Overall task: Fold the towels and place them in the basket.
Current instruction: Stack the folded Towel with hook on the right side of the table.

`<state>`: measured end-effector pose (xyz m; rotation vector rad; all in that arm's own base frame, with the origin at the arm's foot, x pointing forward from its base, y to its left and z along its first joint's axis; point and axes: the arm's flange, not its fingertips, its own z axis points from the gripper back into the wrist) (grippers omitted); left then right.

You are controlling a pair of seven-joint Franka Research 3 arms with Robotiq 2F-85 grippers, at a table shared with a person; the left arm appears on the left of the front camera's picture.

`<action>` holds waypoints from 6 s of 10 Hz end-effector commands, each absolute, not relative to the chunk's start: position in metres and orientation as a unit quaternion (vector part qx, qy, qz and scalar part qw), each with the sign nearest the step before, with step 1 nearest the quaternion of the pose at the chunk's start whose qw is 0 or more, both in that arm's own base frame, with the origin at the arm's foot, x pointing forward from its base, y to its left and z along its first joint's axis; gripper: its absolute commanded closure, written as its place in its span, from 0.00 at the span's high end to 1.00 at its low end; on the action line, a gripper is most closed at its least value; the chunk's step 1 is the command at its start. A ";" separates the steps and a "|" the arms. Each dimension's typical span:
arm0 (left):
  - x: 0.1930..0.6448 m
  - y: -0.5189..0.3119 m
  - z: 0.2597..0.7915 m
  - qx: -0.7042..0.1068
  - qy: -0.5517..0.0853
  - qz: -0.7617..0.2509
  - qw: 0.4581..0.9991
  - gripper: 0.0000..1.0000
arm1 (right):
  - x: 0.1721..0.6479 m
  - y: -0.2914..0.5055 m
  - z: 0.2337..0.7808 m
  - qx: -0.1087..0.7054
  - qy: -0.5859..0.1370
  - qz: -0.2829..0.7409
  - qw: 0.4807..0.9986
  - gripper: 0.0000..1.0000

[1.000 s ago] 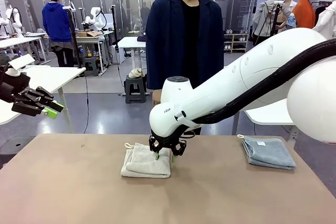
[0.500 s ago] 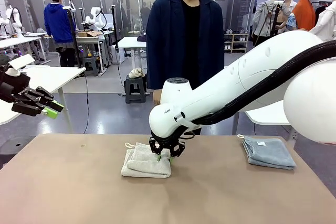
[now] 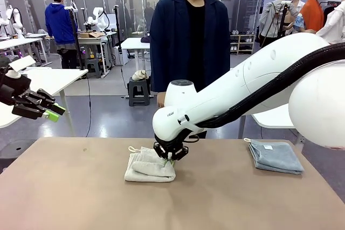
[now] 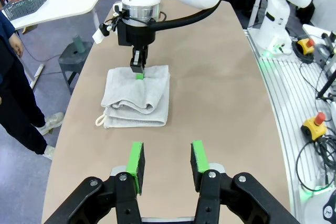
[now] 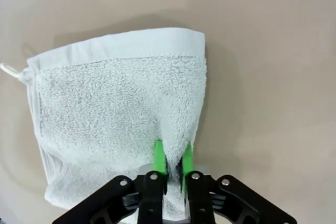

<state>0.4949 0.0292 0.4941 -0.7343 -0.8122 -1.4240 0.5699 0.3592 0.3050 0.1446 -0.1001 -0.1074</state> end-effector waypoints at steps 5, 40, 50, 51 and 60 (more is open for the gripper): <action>0.494 0.030 0.495 -0.320 -0.355 -0.622 0.620 0.47 | 0.570 0.359 0.305 0.072 -0.050 -0.050 0.995 0.00; 0.494 0.030 0.495 -0.320 -0.355 -0.622 0.620 0.47 | 0.603 -0.076 0.384 -0.063 -0.171 -0.025 0.983 0.54; 0.494 0.030 0.495 -0.320 -0.355 -0.622 0.620 0.47 | 0.353 0.031 0.662 -0.034 -0.229 -0.055 0.971 1.00; 0.494 0.030 0.495 -0.320 -0.355 -0.622 0.620 0.47 | 0.329 0.033 0.677 -0.022 -0.224 -0.053 0.973 1.00; 0.494 0.030 0.495 -0.320 -0.355 -0.622 0.620 0.47 | 0.294 0.039 0.695 -0.006 -0.226 -0.038 0.973 1.00</action>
